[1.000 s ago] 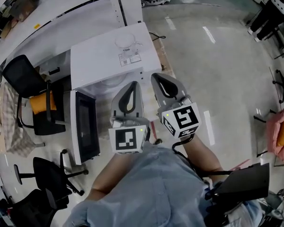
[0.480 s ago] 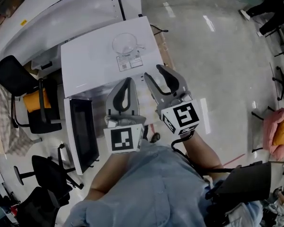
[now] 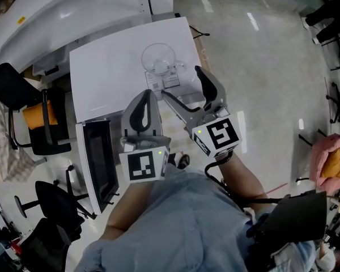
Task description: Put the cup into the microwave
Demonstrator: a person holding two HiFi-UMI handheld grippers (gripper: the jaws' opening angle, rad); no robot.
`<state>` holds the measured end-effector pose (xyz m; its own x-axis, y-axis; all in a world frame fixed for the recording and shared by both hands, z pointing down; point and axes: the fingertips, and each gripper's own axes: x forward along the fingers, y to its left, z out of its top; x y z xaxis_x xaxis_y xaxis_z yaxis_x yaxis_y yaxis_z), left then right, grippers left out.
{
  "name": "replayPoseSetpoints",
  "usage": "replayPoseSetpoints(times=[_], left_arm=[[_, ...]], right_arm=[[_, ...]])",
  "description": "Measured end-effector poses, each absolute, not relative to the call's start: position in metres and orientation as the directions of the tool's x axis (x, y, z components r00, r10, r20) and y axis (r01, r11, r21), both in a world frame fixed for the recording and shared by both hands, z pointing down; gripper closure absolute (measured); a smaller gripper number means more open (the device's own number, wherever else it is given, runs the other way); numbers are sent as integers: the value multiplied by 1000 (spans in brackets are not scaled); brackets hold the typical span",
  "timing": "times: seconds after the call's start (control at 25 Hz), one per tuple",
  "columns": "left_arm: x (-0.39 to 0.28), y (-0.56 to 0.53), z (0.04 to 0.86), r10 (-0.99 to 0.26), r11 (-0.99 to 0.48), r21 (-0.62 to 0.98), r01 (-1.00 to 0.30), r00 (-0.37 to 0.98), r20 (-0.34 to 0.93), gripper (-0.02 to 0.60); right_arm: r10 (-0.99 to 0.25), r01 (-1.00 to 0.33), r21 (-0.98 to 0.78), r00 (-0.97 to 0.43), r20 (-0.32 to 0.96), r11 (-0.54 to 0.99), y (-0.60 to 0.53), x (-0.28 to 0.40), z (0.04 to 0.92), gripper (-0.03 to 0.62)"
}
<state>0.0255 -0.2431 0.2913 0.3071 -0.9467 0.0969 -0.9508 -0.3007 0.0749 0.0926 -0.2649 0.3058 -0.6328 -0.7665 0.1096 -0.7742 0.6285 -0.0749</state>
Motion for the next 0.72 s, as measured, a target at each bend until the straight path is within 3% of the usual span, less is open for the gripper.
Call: replayPoseSetpoints(times=[0.08, 0.32, 0.72], left_arm=[[18, -250, 293, -951, -286, 79, -955, 293, 98, 574], [2, -266, 300, -959, -251, 108, -962, 262, 106, 574], [-25, -290, 305, -968, -210, 137, -968, 225, 113, 574]], right_arm=[[-751, -759, -65, -650, 117, 647, -273, 85, 308, 136], [-711, -725, -53, -685, 162, 686, -294, 71, 321, 56], [-667, -688, -26, -711, 223, 725, -324, 49, 326, 31]])
